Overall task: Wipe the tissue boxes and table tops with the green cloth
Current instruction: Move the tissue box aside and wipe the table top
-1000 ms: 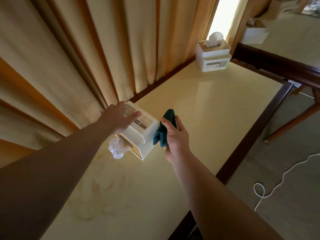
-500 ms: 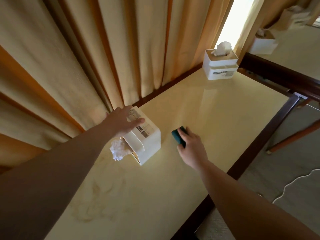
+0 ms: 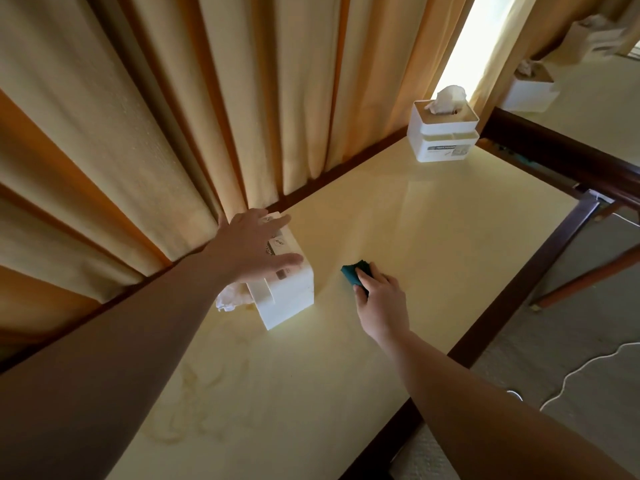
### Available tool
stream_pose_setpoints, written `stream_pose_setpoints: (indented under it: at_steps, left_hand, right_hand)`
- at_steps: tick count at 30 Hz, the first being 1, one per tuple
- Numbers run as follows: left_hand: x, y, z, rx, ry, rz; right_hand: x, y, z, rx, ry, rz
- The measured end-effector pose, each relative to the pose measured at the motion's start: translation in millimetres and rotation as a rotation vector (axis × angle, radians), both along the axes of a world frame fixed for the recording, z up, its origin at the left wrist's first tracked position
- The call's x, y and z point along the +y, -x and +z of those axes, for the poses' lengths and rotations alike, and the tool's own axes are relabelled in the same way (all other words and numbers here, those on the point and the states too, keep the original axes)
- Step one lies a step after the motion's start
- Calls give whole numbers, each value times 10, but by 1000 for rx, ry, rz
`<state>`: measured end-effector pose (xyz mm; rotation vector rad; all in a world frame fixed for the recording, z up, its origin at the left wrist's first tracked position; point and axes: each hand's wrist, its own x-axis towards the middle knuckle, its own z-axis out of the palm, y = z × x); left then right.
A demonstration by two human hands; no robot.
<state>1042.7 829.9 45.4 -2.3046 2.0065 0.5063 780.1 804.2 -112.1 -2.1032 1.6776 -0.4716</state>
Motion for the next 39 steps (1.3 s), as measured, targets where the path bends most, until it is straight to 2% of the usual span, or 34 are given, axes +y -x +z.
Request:
stream_pose_setpoints:
  at_steps: [2,4,6,11,15,24,28,32,36,39]
  left_hand:
    - [2,4,38,9,-31,30]
    - [4,38,82,46,-69,81]
    - [0,78,99,62,-63,116]
    - [-9,121,120,-46,-67,94]
    - [34,180,198,-52,-60,63]
    - [84,289,351,-106,-69,19]
    - [36,218,274,-114,-79,43]
    - [-24,140,173,-69,-89,91]
    - [-40,136,138,23,-82,117]
    - [9,196,98,47,3,187]
  right_hand:
    - [57,-67,29,-153,-27,-47]
    - [151,-176,142,-415,-110,-129]
    - [275,-339,260,-599,-250,-254]
    - [613,-856,517,-1112,-631,-545]
    - [645,-1014,719,-1355,-684,-692]
    - [606,-928,1101,-1533,-612,-640]
    - [506,-714,1213,-1527,-621,-576]
    - [332,-328,1151,-1408,-563,-538]
    - [190,2,972,-1082,-411,-485]
    - [175,84,847,-893,-325,-442]
